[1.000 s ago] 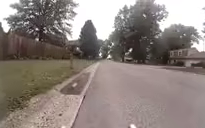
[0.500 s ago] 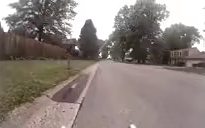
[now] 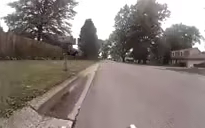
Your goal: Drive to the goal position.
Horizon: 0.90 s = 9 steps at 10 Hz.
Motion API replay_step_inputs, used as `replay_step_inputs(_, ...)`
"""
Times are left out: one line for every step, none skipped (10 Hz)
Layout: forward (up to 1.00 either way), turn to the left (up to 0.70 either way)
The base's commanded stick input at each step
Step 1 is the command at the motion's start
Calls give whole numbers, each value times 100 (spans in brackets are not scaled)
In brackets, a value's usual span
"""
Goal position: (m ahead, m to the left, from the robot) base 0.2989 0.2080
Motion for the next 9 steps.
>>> replay_step_inputs(70,0)
replay_step_inputs(70,0)
replay_step_inputs(70,0)
replay_step_inputs(70,0)
replay_step_inputs(70,0)
replay_step_inputs(70,0)
replay_step_inputs(70,0)
replay_step_inputs(70,0)
replay_step_inputs(70,0)
